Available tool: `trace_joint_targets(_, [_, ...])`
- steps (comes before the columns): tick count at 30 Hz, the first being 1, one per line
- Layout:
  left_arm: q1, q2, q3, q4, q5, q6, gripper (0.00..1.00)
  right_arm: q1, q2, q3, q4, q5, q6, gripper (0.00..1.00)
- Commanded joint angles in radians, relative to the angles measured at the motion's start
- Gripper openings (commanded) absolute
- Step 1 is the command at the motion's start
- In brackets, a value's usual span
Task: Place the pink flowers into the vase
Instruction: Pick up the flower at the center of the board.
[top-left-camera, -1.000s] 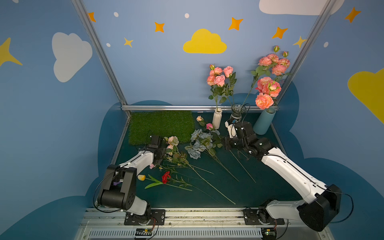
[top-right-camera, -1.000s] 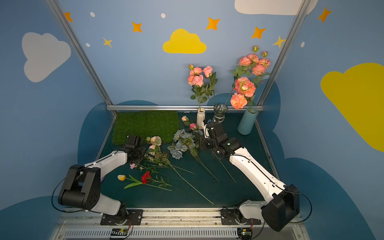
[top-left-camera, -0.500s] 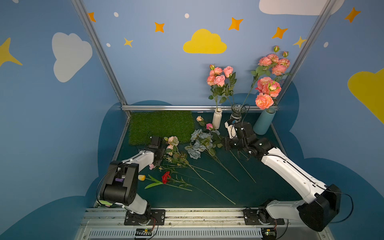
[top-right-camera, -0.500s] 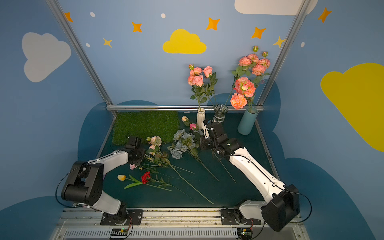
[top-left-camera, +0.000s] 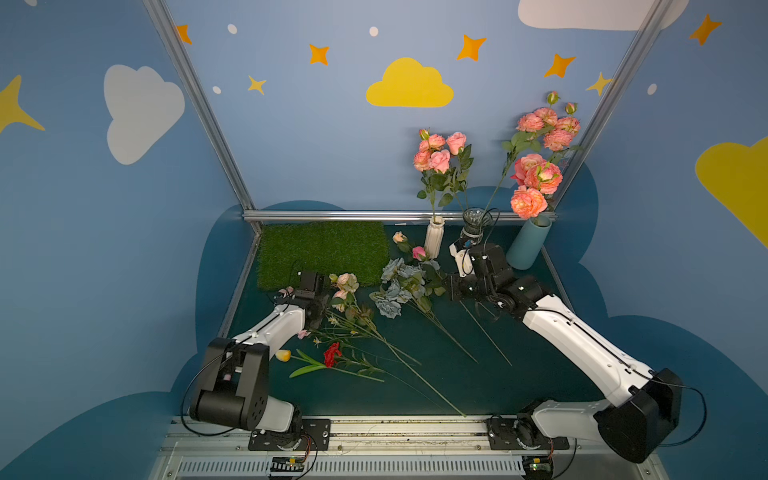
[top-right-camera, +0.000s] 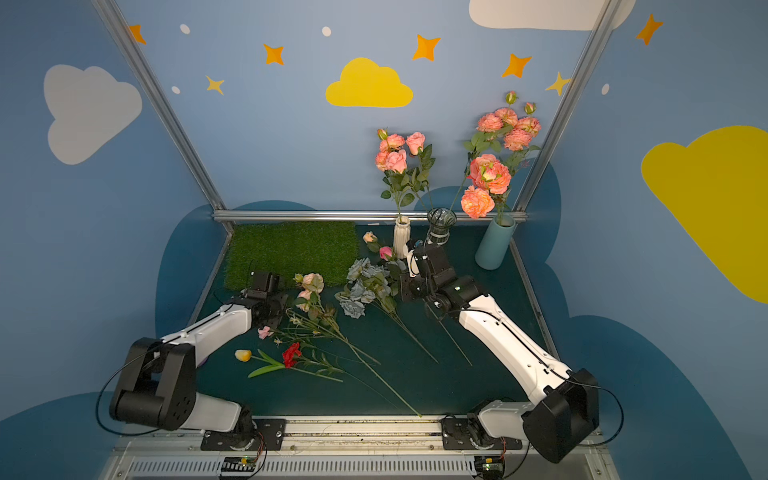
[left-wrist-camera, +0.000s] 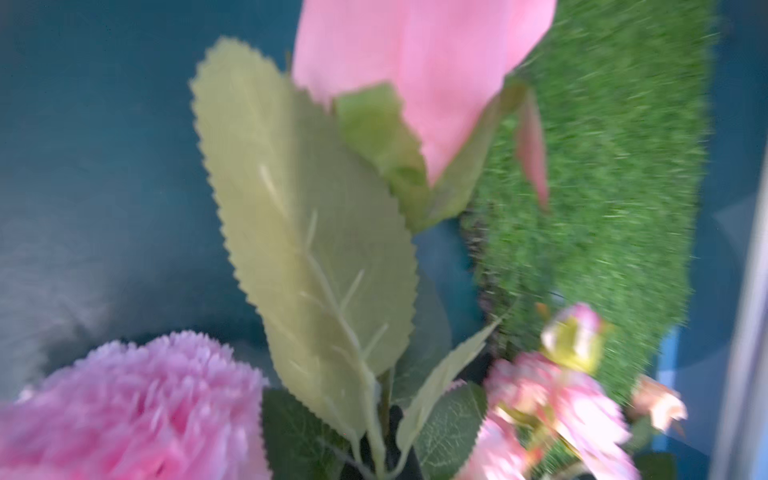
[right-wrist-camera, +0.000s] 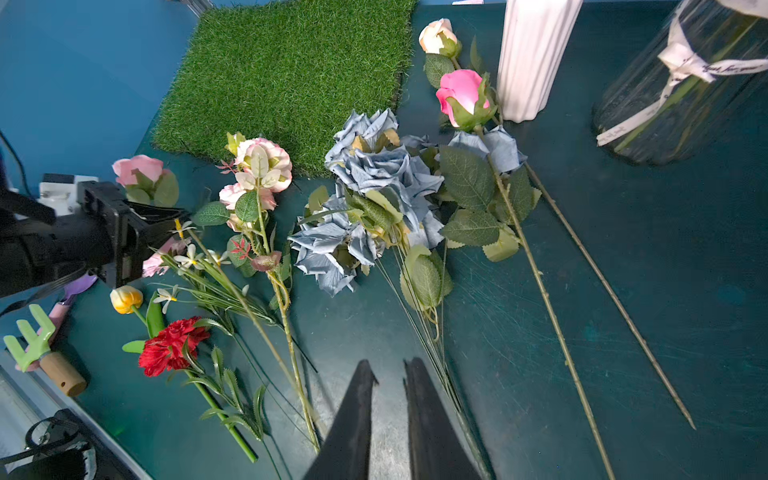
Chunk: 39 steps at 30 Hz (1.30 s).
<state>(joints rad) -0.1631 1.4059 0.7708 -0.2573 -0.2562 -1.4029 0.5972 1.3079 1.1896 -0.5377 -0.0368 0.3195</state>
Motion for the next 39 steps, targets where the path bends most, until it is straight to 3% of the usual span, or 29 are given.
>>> trace_joint_targets(1, [-0.021, -0.084, -0.002, -0.054, -0.074, 0.035, 0.02, -0.004, 0.012, 0.024, -0.015, -0.020, 0.012, 0.19])
trace_joint_targets(8, [-0.068, -0.197, 0.037, -0.052, -0.097, 0.112, 0.02, -0.004, 0.011, 0.036, -0.010, -0.063, -0.018, 0.19])
trace_joint_targets(15, [-0.098, -0.212, 0.021, 0.153, 0.046, 0.248, 0.02, 0.039, 0.121, 0.104, 0.092, -0.520, -0.059, 0.20])
trace_joint_targets(19, [-0.111, -0.218, -0.016, 0.223, 0.090, 0.271, 0.02, 0.105, 0.240, 0.184, 0.091, -0.659, -0.072, 0.20])
trace_joint_targets(25, [-0.114, -0.249, -0.044, 0.251, 0.100, 0.294, 0.02, 0.180, 0.402, 0.321, 0.052, -0.696, -0.104, 0.20])
trace_joint_targets(39, [-0.115, -0.272, -0.079, 0.270, 0.124, 0.288, 0.02, 0.246, 0.689, 0.622, -0.124, -0.598, -0.184, 0.16])
